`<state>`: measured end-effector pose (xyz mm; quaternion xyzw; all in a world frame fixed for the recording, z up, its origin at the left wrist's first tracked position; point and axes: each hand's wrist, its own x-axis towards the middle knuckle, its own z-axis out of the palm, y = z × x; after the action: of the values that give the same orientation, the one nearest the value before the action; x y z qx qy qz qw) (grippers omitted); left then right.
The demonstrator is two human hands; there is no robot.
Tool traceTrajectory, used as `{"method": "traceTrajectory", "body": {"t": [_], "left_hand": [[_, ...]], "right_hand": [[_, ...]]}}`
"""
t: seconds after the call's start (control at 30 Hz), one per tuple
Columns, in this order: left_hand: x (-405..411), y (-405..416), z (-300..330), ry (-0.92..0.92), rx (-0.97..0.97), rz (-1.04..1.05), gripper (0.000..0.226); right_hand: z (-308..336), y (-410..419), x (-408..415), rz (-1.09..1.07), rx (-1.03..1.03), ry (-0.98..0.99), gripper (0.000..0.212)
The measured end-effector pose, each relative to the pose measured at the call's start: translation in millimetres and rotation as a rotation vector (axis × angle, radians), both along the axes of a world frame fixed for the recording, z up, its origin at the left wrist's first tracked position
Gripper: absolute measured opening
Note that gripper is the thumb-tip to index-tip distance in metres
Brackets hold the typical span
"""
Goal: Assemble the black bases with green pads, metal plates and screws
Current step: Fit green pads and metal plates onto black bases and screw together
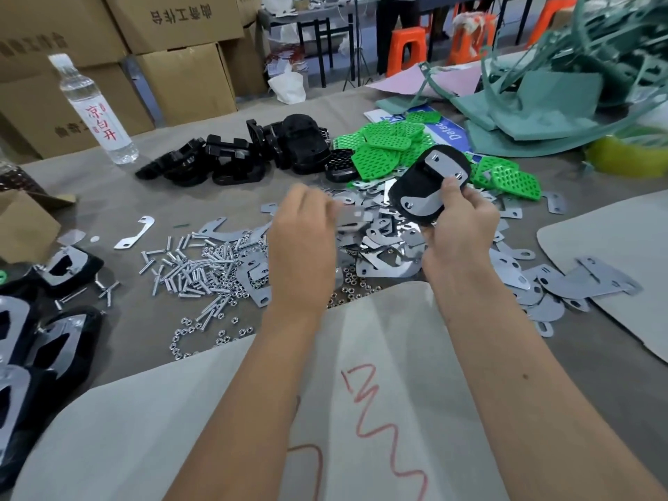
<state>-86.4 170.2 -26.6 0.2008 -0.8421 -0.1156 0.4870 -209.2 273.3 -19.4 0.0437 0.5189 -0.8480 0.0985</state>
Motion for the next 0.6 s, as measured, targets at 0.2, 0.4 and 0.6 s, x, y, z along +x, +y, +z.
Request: {"method": "traceTrajectory", "body": {"t": [0.2, 0.4, 0.6], "left_hand": [[5, -16, 3, 0.212, 0.912, 0.118, 0.04], [14, -19, -5, 0.247, 1.227, 0.016, 0.028], [0, -11, 12, 0.353, 1.313, -0.241, 0.018]], "right_hand": [[-2, -11, 10, 0.2, 0.148, 0.031, 0.026], [-2, -16, 21, 0.234, 0.242, 0.169, 0.03], [-3, -12, 14, 0.079, 0.237, 0.133, 0.026]]}}
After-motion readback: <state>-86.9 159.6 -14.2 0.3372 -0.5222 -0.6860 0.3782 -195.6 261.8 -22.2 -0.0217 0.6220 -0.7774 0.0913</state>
